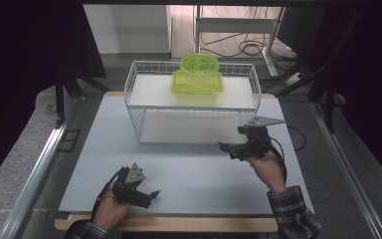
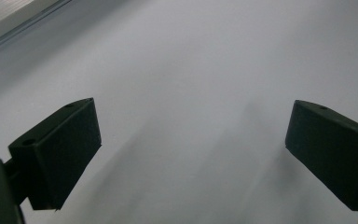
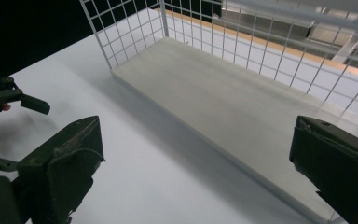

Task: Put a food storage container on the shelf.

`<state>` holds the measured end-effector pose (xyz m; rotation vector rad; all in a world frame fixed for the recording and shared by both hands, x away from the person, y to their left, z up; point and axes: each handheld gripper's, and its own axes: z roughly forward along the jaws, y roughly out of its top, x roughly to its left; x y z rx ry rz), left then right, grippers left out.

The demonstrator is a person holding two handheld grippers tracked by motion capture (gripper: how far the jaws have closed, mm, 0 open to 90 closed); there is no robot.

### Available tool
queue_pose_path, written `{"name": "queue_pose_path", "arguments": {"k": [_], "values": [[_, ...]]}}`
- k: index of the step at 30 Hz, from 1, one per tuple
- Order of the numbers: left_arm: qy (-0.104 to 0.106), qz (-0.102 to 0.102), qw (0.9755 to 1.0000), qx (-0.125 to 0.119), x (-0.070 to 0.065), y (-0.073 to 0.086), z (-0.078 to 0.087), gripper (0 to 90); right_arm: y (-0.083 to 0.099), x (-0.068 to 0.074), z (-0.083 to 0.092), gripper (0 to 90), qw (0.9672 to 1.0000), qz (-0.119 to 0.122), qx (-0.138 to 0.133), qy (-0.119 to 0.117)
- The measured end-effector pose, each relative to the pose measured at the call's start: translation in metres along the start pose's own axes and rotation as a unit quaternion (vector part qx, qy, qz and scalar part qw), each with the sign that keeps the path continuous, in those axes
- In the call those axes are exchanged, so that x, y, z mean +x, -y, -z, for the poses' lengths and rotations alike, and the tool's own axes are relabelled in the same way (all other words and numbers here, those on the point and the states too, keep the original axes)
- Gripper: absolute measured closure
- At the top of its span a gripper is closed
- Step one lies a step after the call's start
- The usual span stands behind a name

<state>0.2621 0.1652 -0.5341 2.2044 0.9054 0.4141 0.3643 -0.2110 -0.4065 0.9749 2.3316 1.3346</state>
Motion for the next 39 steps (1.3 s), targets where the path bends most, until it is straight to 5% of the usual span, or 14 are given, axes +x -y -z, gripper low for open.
{"name": "queue_pose_path", "arguments": {"k": [26,39], "values": [[0.001,0.001,1.0000,-0.007,0.001,0.001,0.002,3.2,0.049,0.009,0.003,0.0,0.9995,0.018,0.024,0.011],[0.001,0.002,1.0000,-0.007,0.001,0.001,0.002,3.2,0.081,0.004,0.013,0.0,0.9993,0.006,0.026,0.027]]}}
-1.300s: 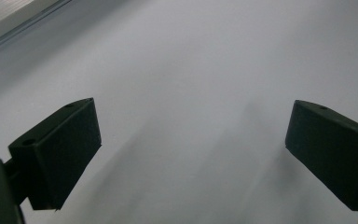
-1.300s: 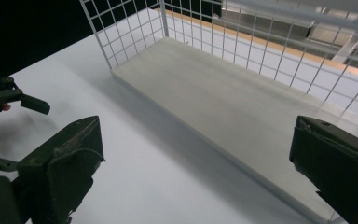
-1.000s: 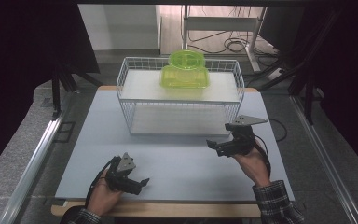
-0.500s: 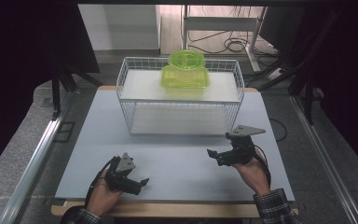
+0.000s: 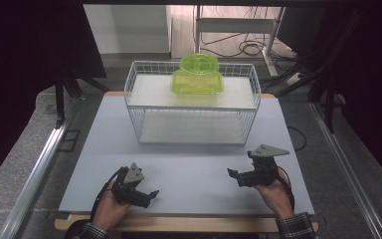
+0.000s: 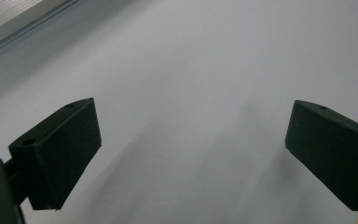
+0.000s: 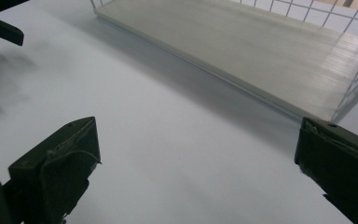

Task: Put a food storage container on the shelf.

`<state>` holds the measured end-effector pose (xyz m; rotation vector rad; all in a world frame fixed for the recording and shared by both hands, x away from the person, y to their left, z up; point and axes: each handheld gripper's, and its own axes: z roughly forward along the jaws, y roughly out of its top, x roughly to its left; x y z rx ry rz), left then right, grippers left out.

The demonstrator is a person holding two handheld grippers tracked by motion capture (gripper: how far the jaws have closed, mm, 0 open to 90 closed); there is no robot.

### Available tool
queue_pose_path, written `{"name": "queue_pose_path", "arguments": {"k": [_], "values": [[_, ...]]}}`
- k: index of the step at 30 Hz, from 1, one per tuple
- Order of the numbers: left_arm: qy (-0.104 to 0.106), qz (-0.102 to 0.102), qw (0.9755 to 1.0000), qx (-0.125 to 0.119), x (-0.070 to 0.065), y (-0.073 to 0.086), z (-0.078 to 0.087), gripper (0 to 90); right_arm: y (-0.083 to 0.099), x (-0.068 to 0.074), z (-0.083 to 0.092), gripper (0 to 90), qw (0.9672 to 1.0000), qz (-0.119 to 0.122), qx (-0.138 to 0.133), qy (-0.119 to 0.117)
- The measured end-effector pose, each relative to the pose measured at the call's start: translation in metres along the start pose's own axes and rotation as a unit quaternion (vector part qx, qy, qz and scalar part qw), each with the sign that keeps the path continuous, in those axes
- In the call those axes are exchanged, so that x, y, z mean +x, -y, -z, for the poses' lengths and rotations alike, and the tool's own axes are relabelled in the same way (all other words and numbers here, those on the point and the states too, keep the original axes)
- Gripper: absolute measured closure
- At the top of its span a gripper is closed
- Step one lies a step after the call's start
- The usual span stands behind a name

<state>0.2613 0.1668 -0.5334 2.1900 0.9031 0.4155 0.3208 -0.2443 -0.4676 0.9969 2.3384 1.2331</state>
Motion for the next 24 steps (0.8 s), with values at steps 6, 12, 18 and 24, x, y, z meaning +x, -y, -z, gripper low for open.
{"name": "queue_pose_path", "arguments": {"k": [6,12,18,24], "values": [[0.000,0.000,1.0000,0.000,0.000,0.000,0.000,3.3,0.012,-0.002,0.004,0.0,1.0000,-0.005,0.004,0.004],[0.002,-0.003,1.0000,0.002,0.000,0.000,-0.001,3.3,0.021,-0.005,0.007,0.0,0.9999,-0.004,0.003,0.014],[0.001,-0.003,1.0000,0.002,0.000,0.000,0.000,3.3,0.031,-0.009,0.007,0.2,0.9995,-0.001,0.014,0.028],[0.000,-0.004,1.0000,0.004,0.000,0.000,0.000,3.3,0.040,-0.012,0.006,0.5,0.9990,-0.002,0.026,0.036]]}}
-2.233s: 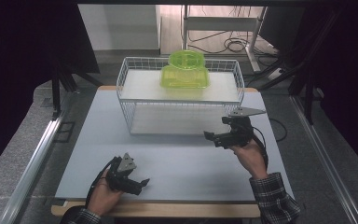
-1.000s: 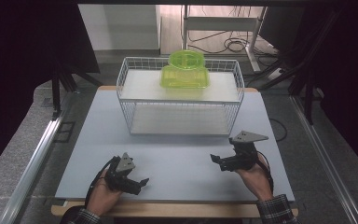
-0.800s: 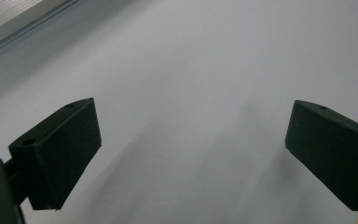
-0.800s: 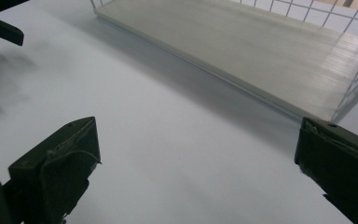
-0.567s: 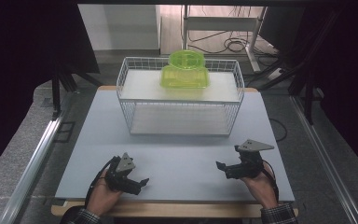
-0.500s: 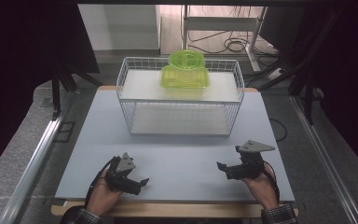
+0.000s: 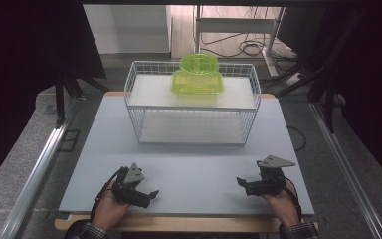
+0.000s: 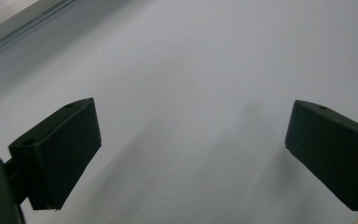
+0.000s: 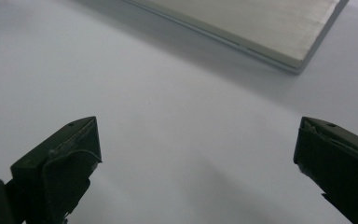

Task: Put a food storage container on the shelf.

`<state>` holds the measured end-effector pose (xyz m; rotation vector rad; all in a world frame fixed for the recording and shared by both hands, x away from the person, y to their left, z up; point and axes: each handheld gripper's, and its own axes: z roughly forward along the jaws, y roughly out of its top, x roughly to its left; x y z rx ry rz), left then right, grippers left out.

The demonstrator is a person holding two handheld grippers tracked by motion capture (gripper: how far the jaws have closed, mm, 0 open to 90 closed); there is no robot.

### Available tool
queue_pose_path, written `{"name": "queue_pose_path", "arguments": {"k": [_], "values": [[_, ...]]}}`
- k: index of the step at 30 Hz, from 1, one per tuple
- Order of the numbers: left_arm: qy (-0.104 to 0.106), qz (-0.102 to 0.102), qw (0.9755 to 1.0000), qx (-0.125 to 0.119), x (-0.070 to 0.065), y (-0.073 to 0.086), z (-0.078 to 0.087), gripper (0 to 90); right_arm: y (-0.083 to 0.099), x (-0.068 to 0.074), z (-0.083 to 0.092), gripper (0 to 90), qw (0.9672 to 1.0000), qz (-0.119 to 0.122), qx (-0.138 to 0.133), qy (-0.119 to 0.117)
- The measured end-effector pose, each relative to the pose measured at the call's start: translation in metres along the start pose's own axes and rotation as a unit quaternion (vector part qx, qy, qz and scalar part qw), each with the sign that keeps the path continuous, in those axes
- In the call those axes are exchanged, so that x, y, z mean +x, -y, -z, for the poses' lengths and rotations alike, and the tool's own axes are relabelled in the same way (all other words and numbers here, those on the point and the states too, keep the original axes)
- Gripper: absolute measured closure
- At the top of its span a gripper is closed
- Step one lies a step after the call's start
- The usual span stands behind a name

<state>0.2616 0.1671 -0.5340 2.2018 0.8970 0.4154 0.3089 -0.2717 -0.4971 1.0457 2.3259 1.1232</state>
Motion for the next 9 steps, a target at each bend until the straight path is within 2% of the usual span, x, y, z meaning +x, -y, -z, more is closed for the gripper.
{"name": "queue_pose_path", "arguments": {"k": [6,9], "values": [[0.000,0.000,1.0000,0.001,0.0000,0.0002,-0.0004,3.2,0.0063,-0.0038,-0.0050,0.8,0.9997,-0.013,0.023,0.001],[0.000,0.002,1.0000,-0.003,0.0004,-0.0003,0.0002,3.2,0.0068,-0.0037,-0.0067,0.8,0.9994,-0.005,0.033,0.009]]}}
